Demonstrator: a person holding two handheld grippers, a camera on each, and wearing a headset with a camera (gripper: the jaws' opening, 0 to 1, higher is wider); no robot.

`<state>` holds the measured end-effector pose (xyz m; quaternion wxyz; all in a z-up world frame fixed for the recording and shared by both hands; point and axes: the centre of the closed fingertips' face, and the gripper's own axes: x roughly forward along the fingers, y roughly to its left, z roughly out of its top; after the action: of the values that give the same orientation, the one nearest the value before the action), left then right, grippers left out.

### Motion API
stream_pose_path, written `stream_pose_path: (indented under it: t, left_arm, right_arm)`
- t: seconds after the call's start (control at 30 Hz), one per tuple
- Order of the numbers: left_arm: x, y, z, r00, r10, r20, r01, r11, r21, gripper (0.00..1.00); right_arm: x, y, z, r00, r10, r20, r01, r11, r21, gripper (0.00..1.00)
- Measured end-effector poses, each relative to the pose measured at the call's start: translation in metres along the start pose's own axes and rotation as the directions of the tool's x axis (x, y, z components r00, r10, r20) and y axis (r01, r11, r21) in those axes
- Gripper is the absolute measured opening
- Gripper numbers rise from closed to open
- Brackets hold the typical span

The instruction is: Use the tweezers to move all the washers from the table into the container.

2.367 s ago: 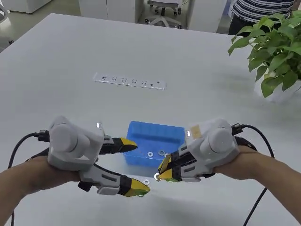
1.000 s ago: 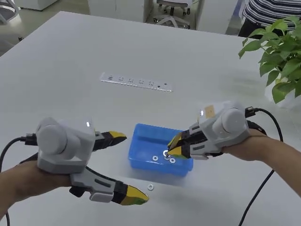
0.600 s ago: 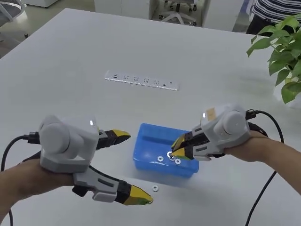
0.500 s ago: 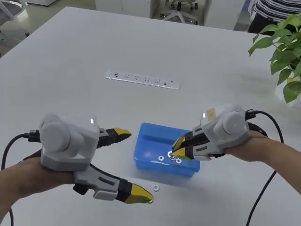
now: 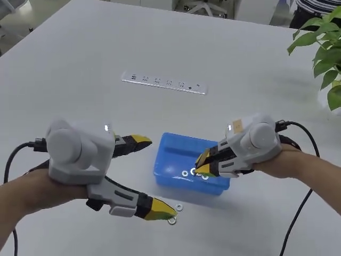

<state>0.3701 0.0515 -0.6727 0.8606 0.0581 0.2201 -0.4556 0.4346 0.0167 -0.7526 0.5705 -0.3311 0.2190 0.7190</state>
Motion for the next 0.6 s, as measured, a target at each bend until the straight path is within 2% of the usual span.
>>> stream_pose_path:
  t: [0.27, 0.6]
  left_arm:
    - [0.003, 0.005, 0.002, 1.0000, -0.005, 0.001, 0.005, 1.000, 0.012, 0.89]
    - [0.014, 0.014, 0.015, 0.9999, -0.008, 0.015, 0.008, 0.998, 0.060, 0.67]
  right_arm:
    - [0.006, -0.001, 0.000, 0.9999, 0.015, -0.004, -0.015, 1.000, -0.006, 0.09]
    - [0.011, 0.001, -0.003, 0.9994, 0.032, -0.014, -0.033, 0.999, -0.013, 0.09]
